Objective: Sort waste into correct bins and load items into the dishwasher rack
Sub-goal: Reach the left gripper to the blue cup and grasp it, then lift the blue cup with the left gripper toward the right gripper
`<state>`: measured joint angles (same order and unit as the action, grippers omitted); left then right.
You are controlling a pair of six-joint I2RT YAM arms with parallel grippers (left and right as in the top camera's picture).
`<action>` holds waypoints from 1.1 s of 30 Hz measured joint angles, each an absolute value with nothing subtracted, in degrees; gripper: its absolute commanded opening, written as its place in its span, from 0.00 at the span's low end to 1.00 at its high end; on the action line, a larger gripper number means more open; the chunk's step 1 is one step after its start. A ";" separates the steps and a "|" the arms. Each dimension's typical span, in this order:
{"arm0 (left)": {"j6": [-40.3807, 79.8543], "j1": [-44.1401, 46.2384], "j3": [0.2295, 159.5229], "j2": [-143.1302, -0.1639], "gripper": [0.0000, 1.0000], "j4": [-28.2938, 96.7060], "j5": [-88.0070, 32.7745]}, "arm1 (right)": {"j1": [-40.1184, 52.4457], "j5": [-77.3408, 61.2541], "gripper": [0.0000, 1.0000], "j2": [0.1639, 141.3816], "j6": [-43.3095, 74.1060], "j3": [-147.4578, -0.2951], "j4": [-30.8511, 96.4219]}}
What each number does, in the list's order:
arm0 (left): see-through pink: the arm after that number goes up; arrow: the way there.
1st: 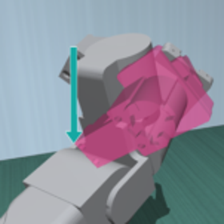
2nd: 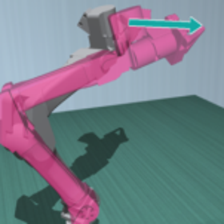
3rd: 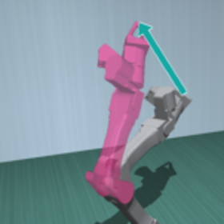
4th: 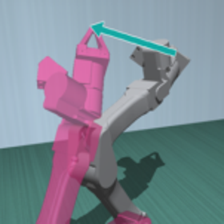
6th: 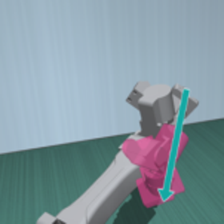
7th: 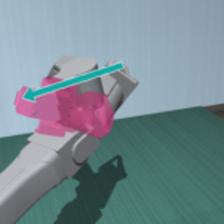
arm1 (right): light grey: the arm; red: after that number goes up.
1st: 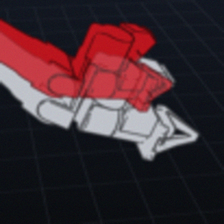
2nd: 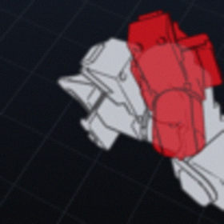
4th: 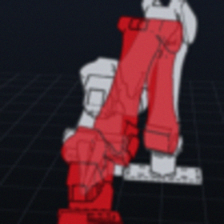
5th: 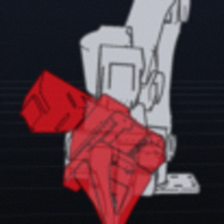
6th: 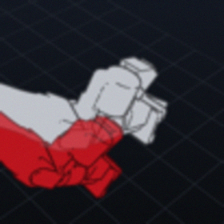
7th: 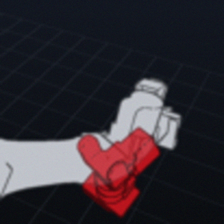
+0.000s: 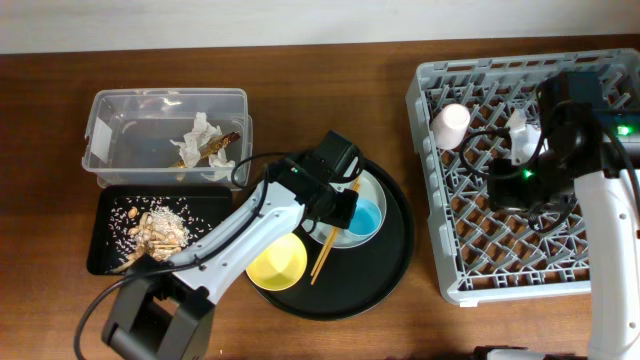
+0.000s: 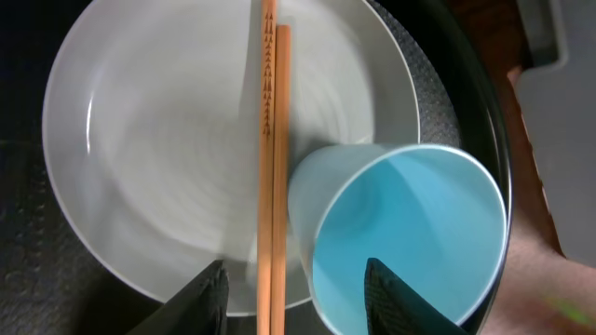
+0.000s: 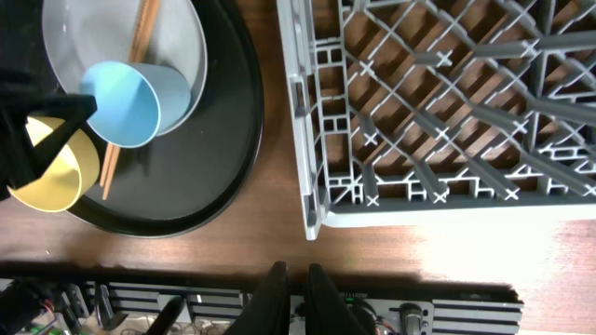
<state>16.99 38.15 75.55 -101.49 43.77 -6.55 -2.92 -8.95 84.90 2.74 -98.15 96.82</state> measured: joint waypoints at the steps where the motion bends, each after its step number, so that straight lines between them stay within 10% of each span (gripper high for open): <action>1: 16.99 38.15 75.55 -101.89 0.38 43.40 -6.55 | -2.92 -8.95 0.10 84.90 2.74 -97.73 96.64; 6: 17.39 38.26 75.53 -105.36 0.09 42.70 -6.11 | -2.92 -8.95 0.10 84.90 2.52 -96.92 95.96; 12: 17.61 38.26 75.53 -105.89 0.01 42.68 -5.93 | -2.92 -8.95 0.11 84.90 2.52 -96.88 95.94; 16: 17.61 38.26 75.53 -105.86 0.00 42.68 -5.98 | -2.92 -8.99 0.54 84.90 2.42 -96.88 95.96; 20: 17.61 38.26 75.53 -105.08 0.00 42.70 -6.15 | -2.92 -9.13 0.68 84.90 2.13 -96.86 95.94; 22: 17.61 38.26 75.53 -102.83 0.00 42.76 -6.44 | -2.92 -9.17 0.99 84.90 2.28 -96.84 96.20; 33: 17.56 36.29 78.39 -87.07 0.00 42.78 -15.09 | -2.92 -10.63 0.99 84.90 2.13 -96.84 95.55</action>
<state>17.56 36.29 78.39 -87.07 42.78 -15.09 -2.92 -10.63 84.90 2.13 -96.84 95.55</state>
